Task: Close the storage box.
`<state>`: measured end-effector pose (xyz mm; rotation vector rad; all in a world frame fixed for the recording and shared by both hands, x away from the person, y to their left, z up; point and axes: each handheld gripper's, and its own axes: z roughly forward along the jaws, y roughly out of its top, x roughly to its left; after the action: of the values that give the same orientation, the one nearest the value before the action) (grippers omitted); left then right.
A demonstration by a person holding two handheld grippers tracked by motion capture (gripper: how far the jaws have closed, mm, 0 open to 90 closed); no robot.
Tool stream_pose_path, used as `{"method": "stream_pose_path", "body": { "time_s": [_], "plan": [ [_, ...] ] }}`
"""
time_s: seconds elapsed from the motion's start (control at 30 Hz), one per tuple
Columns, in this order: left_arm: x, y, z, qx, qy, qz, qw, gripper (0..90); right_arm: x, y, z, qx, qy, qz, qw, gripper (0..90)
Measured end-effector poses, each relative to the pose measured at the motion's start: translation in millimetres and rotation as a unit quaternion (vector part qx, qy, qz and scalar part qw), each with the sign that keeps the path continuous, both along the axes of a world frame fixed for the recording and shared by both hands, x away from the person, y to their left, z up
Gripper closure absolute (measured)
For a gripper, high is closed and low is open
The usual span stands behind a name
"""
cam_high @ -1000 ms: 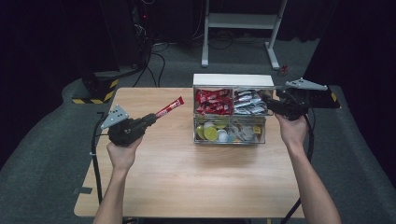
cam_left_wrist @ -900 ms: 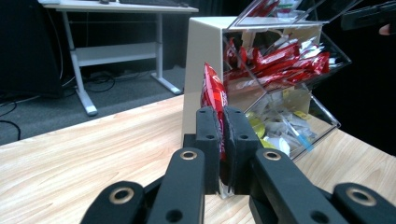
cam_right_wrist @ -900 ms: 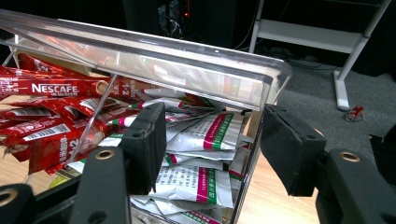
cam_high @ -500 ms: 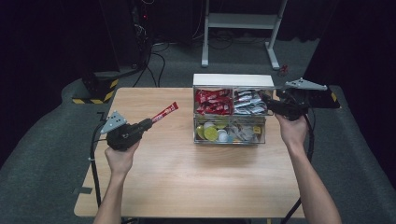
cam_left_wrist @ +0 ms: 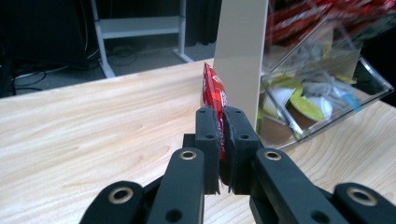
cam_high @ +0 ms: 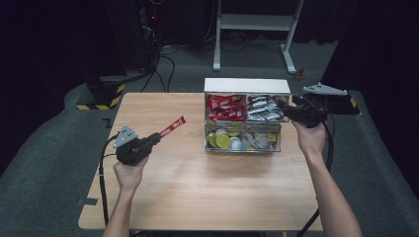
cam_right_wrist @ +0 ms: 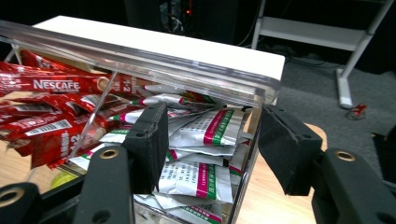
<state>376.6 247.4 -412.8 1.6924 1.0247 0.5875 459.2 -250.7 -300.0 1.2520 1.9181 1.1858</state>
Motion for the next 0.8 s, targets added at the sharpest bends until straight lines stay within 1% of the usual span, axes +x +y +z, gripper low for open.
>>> {"method": "stream_pose_path", "body": {
  "time_s": [0.07,0.23,0.57,0.77,0.8],
  "plan": [
    [0.6,-1.1,-4.0,0.007,0.005,0.000,1.0000,85.5,0.6,-1.7,-0.2,0.006,-0.001,0.003,1.0000,44.3],
    [0.8,-4.8,-11.6,0.015,0.009,0.003,0.9998,85.5,0.4,-1.9,-0.6,0.006,-0.001,0.003,1.0000,44.4],
    [3.9,-9.8,-32.7,0.020,0.027,0.007,0.9994,85.4,0.2,-1.6,-0.6,0.005,0.000,0.003,1.0000,44.2],
    [5.6,-13.5,-45.0,0.033,0.040,0.013,0.9986,85.2,0.5,-1.9,-0.8,0.007,0.000,0.004,1.0000,44.1],
    [6.1,-14.0,-47.9,0.033,0.043,0.013,0.9985,85.2,0.7,-2.1,-1.0,0.007,0.001,0.004,1.0000,44.1]
  ]
}}
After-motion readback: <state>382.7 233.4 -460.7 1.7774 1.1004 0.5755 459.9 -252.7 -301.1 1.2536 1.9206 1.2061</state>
